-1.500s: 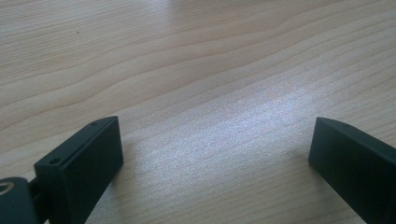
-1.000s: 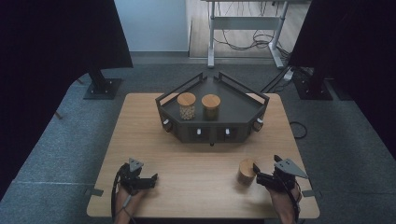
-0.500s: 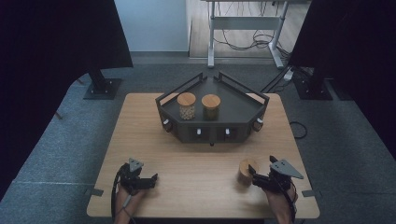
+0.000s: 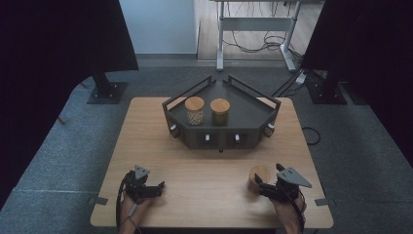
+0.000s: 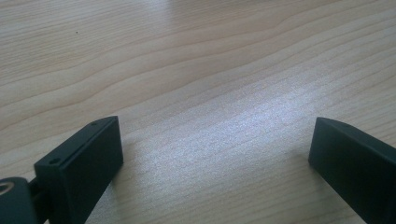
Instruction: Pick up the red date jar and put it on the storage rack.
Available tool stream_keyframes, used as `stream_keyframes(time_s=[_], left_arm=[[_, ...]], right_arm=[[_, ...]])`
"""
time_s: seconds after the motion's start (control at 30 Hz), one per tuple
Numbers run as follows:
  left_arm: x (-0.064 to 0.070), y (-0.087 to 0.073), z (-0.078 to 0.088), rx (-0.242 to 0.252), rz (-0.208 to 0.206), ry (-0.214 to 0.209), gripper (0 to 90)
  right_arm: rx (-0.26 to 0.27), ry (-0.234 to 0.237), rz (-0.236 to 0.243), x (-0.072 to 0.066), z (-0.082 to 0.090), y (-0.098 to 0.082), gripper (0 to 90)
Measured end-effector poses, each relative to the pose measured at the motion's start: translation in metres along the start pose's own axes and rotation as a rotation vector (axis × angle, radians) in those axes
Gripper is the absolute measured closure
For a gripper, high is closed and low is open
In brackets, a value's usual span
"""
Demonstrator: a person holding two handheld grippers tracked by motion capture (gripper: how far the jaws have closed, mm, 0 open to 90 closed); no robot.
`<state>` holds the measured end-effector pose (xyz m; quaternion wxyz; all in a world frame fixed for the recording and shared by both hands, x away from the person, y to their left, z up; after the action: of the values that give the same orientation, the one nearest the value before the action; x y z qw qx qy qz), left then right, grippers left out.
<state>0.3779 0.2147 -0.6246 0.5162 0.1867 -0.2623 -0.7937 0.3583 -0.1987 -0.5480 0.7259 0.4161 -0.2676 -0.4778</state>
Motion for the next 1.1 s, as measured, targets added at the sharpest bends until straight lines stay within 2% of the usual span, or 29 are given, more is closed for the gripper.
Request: stream_keyframes(time_s=[0.5,1.1], left_arm=[[0.000,0.000,0.000,0.000,-0.001,-0.001,2.9],[0.000,0.000,0.000,0.000,-0.001,-0.001,2.9]], right_arm=[[0.002,0.028,0.009,-0.013,-0.002,0.001,9.1],[-0.035,0.037,0.026,-0.021,-0.011,-0.010,9.1]])
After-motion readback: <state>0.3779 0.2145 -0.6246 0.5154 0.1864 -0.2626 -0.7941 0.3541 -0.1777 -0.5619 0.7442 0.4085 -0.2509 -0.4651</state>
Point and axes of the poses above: each handheld gripper's, and its own axes: z roughly backward along the jaws, y roughly out of its top, x roughly to its right, the point moved 10 cm from there along -z, roughly forward along the jaws, and after that the axes turned 8 degrees about -x, right-handed, at the moved point
